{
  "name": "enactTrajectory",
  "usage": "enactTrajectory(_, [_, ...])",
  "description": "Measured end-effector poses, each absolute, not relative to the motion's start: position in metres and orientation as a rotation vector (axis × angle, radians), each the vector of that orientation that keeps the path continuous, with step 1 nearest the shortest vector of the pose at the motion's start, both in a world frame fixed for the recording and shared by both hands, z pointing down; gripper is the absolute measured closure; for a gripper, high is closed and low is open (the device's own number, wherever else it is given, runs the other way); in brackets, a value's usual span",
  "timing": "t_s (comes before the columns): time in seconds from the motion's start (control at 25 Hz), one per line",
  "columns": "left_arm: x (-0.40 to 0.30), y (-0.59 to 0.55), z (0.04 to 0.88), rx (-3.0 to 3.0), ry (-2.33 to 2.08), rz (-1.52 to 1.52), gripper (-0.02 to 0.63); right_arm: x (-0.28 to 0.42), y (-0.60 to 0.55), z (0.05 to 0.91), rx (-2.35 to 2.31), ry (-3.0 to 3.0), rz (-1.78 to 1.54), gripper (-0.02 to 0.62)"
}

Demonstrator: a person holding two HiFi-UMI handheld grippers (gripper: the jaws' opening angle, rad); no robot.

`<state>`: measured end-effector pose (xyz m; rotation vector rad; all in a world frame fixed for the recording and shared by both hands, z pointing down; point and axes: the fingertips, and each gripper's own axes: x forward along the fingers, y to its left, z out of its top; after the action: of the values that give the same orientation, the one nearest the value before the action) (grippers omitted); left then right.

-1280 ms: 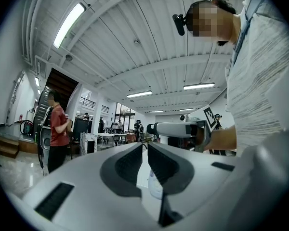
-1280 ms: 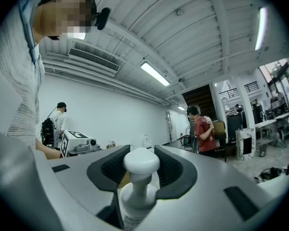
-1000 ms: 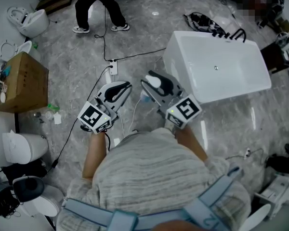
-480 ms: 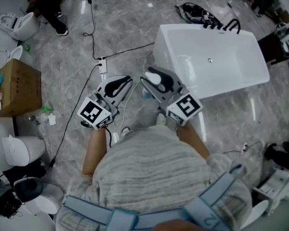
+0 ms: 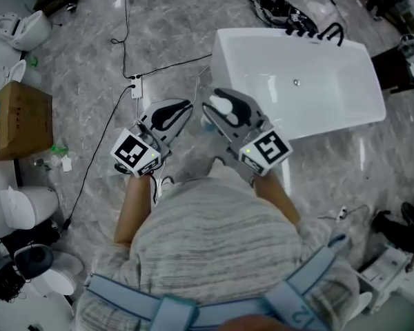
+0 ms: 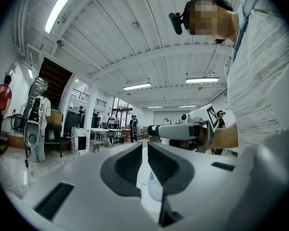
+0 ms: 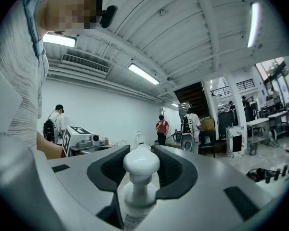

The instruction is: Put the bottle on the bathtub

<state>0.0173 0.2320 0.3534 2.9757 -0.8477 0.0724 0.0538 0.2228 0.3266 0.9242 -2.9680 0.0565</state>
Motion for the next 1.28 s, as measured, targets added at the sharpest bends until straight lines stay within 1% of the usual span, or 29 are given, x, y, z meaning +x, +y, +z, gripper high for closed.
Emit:
enactTrajectory(0.32, [0.072,0.208,0.358,2.962,-0.884,0.073,0.588,0.109,0.200,0.332,0.891,-2.973,0.064,0.436])
enactTrajectory(0.44, [0.079,0.208,0.360,2.954,-0.887,0.071,0.588,0.122,0.194,0.337,0.905,-2.964,0.030,0.436])
enactTrajectory(0.64, [0.088,0.198,0.363,2.941,-0.892,0.077,0.588,0.142,0.174,0.344,0.950,-2.941,0.075,0.436])
enactTrajectory(1.04, [0.065,0.132,0.376,2.945,-0.853,0.065,0.588,0.130,0.108,0.352,1.029,-2.906,0.088,0.437])
enactTrajectory(1.28, [0.043,0.076,0.377,2.969,-0.771,0.064,0.588,0.108,0.054,0.353,1.093,-2.869,0.060,0.437])
